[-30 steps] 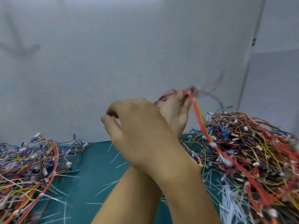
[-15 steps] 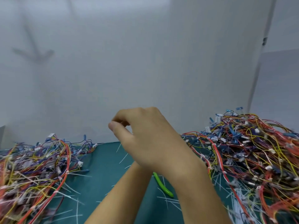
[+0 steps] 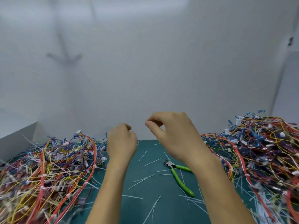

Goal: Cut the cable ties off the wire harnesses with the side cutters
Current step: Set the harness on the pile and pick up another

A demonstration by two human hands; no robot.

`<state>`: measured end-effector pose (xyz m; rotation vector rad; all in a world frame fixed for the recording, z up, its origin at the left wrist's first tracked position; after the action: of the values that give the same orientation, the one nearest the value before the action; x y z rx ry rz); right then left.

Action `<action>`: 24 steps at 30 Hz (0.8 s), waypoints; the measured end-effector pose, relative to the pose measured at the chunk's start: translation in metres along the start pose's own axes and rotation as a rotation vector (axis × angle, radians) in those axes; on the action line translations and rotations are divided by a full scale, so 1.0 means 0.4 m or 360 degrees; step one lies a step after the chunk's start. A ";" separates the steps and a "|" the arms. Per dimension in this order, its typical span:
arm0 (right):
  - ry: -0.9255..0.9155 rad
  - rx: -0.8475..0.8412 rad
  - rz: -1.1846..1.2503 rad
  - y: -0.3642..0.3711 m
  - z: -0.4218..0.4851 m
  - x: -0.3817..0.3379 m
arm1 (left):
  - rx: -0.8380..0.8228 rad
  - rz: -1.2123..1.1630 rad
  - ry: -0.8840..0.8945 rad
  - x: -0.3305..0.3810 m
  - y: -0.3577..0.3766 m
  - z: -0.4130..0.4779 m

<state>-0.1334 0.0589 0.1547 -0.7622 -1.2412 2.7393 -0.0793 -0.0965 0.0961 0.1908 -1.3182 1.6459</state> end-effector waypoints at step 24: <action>-0.0018 0.0110 -0.0067 -0.006 -0.005 -0.002 | 0.0138 0.0317 -0.0391 -0.200 -0.053 0.058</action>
<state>-0.1323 0.0618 0.1558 -0.7070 -1.1446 2.7405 -0.0326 -0.1632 0.0681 0.3312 -1.4889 1.8961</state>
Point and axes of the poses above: each hand's wrist, its own z-axis towards the middle knuckle, its own y-axis out of the palm, x = y × z, the point moved 3 cm from there along z, towards the middle knuckle, and after that the axes turned 1 degree about x, right-handed, at the moved point
